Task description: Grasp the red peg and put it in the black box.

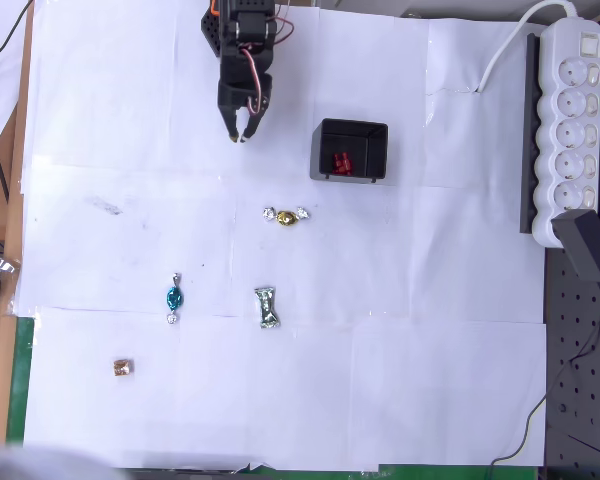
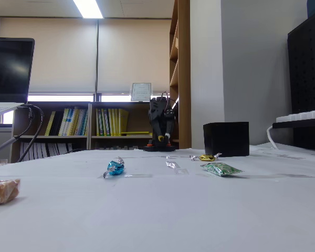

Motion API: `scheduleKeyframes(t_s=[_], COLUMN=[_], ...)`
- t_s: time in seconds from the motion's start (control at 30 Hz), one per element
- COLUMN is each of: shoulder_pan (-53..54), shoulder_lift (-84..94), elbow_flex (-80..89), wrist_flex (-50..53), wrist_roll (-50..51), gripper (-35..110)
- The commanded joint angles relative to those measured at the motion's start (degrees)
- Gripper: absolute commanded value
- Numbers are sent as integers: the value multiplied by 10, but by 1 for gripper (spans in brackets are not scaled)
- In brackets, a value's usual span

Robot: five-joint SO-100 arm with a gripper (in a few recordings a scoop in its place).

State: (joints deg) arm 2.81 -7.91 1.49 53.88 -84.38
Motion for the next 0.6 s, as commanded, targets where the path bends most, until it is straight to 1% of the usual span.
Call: scheduleKeyframes(t_s=[0.0, 0.2, 0.37, 0.57], shoulder_pan=[26, 24, 24, 24], shoulder_lift=[-47, -47, -47, -47], elbow_flex=[-48, -49, -49, -49], wrist_flex=[-24, 74, 171, 262], wrist_roll=[-47, -53, -149, -143], gripper=[0, 0, 0, 0])
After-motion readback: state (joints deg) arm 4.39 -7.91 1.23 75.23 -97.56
